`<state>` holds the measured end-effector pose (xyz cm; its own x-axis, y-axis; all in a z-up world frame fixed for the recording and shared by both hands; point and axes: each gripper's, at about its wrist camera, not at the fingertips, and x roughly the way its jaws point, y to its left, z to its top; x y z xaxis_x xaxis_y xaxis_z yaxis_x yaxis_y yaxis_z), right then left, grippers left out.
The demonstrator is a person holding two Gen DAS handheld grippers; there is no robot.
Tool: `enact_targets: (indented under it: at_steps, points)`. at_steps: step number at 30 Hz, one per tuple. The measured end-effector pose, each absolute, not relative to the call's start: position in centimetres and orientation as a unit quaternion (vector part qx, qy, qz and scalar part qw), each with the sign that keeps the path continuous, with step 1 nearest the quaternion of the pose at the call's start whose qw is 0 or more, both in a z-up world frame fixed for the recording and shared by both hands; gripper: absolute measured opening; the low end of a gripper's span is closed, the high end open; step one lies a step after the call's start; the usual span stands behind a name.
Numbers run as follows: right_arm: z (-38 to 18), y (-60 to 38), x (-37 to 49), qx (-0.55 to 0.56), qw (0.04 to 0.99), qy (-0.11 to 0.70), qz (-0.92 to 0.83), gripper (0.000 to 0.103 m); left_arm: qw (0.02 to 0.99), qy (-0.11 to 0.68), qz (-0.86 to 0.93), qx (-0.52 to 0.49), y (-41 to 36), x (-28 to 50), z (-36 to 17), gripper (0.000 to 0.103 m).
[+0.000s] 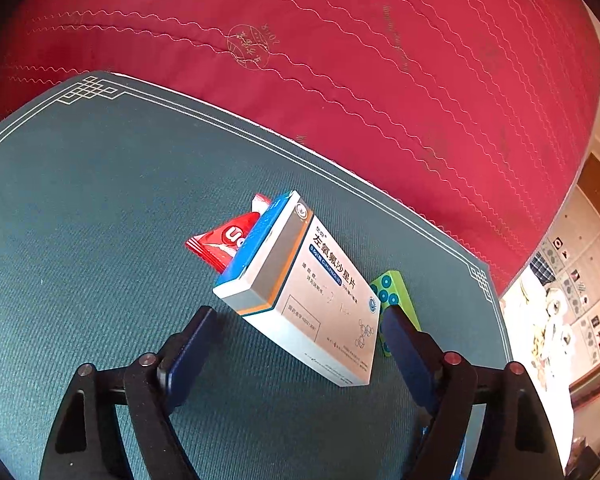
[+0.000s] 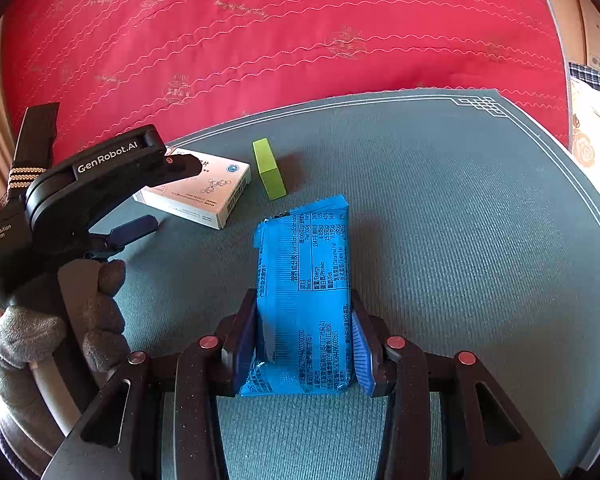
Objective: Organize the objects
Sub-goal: 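Close the left tool on the white medicine box while the right holds the blue bar, then carry the medicine box and blue bar with both tools over the basin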
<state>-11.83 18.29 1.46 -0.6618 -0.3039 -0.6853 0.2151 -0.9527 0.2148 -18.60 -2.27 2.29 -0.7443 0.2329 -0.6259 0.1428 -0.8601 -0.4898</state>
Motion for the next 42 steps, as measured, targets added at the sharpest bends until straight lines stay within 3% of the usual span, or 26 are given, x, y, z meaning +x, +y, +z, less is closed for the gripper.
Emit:
enact_targets:
  at_steps: [2, 4, 16, 25, 42]
  points:
    - [1.4, 18.3, -11.8, 0.386, 0.143, -0.057, -0.910, 0.043, 0.026, -0.271, 0.890, -0.365, -2.5, -19.0, 2.0, 0.057]
    - [1.4, 18.3, -11.8, 0.386, 0.143, -0.058, -0.910, 0.043, 0.044, -0.283, 0.886, -0.364, -2.7, -18.9, 1.8, 0.046]
    - [1.4, 18.2, -11.8, 0.386, 0.144, -0.061, -0.909, 0.043, 0.078, -0.283, 0.889, -0.353, -3.7, -13.6, 3.8, 0.021]
    - [1.3, 18.2, -11.7, 0.385, 0.147, -0.067, -0.909, 0.043, 0.056, -0.195, 0.915, -0.348, -2.9, -8.6, 5.5, 0.021]
    - [4.9, 19.5, -7.7, 0.321, 0.159, -0.096, -0.929, 0.043, 0.036, -0.118, 0.945, -0.304, -1.2, -5.9, 7.6, 0.021]
